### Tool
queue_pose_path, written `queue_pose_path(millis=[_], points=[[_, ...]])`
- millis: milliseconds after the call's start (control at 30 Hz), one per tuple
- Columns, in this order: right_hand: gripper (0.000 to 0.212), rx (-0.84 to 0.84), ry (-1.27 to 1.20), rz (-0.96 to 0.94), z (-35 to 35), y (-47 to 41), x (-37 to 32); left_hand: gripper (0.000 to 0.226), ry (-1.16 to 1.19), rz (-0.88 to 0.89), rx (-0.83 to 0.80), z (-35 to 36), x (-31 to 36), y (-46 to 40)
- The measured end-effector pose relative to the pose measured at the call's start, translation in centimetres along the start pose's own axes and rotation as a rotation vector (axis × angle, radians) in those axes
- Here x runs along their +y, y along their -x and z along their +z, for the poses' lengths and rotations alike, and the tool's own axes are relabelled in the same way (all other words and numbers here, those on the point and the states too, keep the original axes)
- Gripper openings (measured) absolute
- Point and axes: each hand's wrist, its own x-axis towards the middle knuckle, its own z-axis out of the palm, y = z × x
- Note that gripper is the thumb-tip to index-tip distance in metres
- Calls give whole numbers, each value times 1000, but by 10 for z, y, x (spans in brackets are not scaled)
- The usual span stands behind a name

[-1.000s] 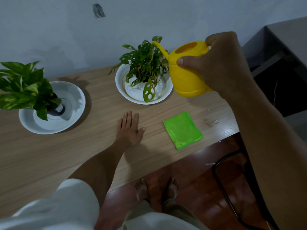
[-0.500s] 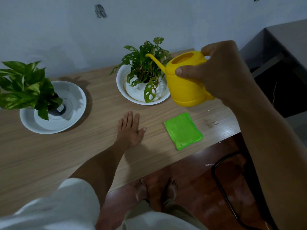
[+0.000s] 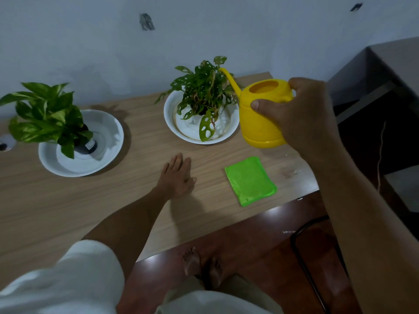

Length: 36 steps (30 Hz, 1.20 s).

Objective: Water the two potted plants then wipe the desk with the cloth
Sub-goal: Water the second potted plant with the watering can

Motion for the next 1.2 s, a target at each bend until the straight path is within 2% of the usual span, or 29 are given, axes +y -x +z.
queue_pose_path(millis=[67, 233, 333, 533, 733, 867, 1033, 1200], points=[[63, 0, -55, -24, 3, 5, 2, 83, 4, -40, -10, -5, -2, 8], [37, -90, -254, -58, 6, 14, -12, 82, 67, -194, 66, -9, -17, 47], [46, -115, -286, -132, 11, 26, -33, 81, 71, -251, 109, -12, -38, 72], [43, -205, -400, -226, 33, 52, -95, 81, 92, -366, 137, -21, -96, 120], [46, -277, -422, -278, 81, 82, -151, 79, 105, -434, 195, -22, -158, 154], [33, -315, -451, -266, 115, 99, -176, 81, 115, -460, 233, -16, -189, 173], [41, -366, -349, -291, 144, 110, -198, 92, 139, -446, 236, -10, -207, 181], [45, -388, -281, -277, 162, 114, -211, 85, 163, -435, 253, 0, -215, 181]])
